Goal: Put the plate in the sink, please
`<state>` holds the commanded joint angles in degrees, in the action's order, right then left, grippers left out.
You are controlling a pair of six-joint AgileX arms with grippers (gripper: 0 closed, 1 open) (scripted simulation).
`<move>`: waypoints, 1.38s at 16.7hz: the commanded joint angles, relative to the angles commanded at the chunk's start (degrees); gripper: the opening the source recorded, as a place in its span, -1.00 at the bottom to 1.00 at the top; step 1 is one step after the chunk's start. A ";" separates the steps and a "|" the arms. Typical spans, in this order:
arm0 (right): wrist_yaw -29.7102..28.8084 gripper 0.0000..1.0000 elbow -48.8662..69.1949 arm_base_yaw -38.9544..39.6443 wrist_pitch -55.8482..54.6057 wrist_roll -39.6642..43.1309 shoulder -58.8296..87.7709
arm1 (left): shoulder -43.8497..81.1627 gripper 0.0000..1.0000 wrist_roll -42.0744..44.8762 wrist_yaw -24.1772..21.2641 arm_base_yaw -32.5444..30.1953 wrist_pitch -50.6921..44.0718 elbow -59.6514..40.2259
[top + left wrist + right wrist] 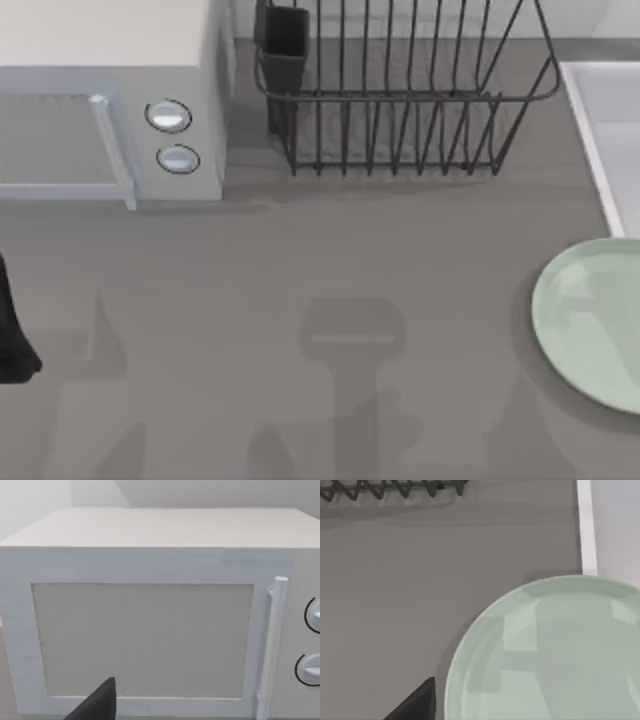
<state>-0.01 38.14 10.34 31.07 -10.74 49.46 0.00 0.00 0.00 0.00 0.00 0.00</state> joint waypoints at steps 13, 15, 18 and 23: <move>-0.01 1.00 38.28 10.30 30.97 -10.70 54.46 | 0.00 1.00 0.00 0.00 0.00 0.00 0.00; -0.01 1.00 38.66 10.41 31.29 -10.82 54.97 | 0.00 1.00 0.00 0.00 0.00 0.00 0.00; 0.00 1.00 38.48 10.12 31.16 -10.75 54.82 | 0.00 1.00 0.00 0.00 0.00 0.00 0.00; -0.02 1.00 34.89 10.23 25.07 -10.84 57.48 | 0.00 1.00 0.00 0.00 0.00 0.00 0.00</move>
<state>-0.03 73.03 20.57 56.14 -21.58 106.94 0.00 0.00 0.00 0.00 0.00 0.00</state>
